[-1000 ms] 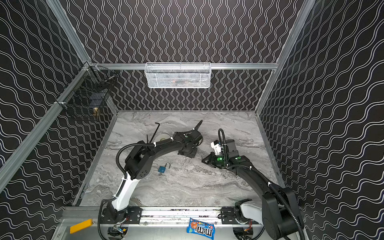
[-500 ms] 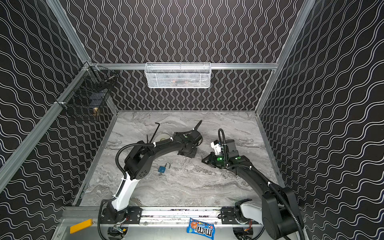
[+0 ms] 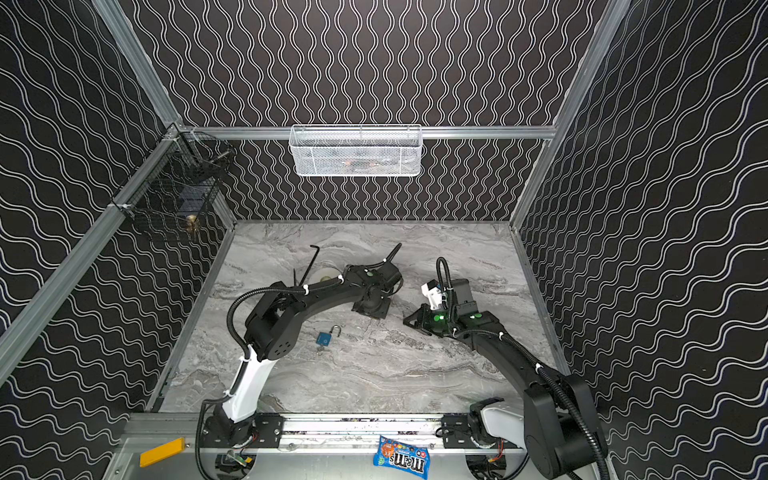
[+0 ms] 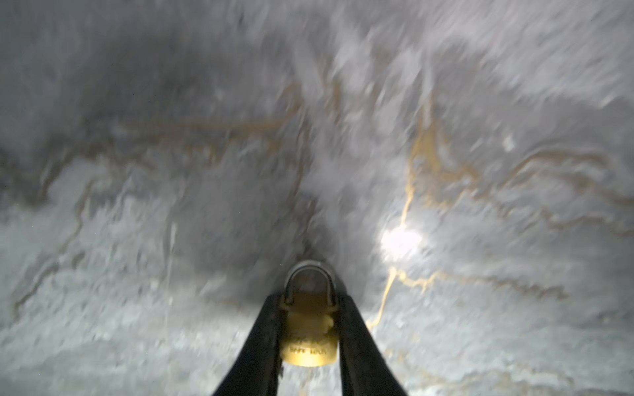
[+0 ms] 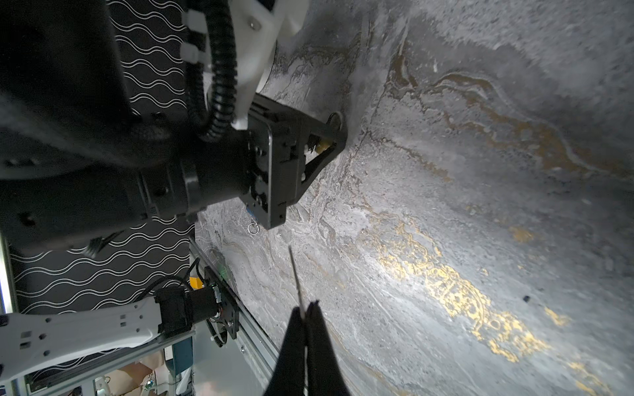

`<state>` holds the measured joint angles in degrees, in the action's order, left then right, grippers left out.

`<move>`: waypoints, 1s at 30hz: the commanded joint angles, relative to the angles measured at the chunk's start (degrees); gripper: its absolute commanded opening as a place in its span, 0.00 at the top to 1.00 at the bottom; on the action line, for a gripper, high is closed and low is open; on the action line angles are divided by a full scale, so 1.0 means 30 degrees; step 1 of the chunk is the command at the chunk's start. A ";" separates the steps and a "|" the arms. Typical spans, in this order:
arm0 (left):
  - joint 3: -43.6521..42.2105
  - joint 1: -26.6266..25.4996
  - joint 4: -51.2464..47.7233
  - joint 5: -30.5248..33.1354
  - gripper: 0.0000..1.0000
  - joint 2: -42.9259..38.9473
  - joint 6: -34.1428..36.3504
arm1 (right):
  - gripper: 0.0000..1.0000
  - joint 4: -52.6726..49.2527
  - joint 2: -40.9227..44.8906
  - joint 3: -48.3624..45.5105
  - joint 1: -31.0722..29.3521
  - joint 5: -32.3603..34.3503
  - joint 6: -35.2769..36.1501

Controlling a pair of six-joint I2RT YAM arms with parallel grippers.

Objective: Unlock with the key
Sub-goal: 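Lift the brass padlock with the left gripper toward the right gripper's key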

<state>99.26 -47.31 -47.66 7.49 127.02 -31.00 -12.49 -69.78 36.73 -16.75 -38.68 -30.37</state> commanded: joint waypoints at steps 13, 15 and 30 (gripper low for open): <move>-0.5150 0.0066 0.3649 -0.0445 0.82 -0.6740 -0.6150 | 1.00 0.0553 0.0371 0.0448 -0.1433 0.0571 -0.1373; -0.5959 0.0038 0.4109 -0.0163 0.83 -0.7639 -0.7276 | 1.00 0.1161 0.0379 0.0329 -0.2165 0.0849 -0.1995; -0.8302 -0.0073 0.4200 0.2427 0.89 -1.0904 -1.0461 | 1.00 0.7478 -0.1078 -0.0062 -0.7284 0.4140 -0.7302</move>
<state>74.67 -47.48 -35.68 12.73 94.96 -59.70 2.31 -71.94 36.16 -37.45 -28.93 -48.10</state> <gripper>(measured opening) 0.265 0.050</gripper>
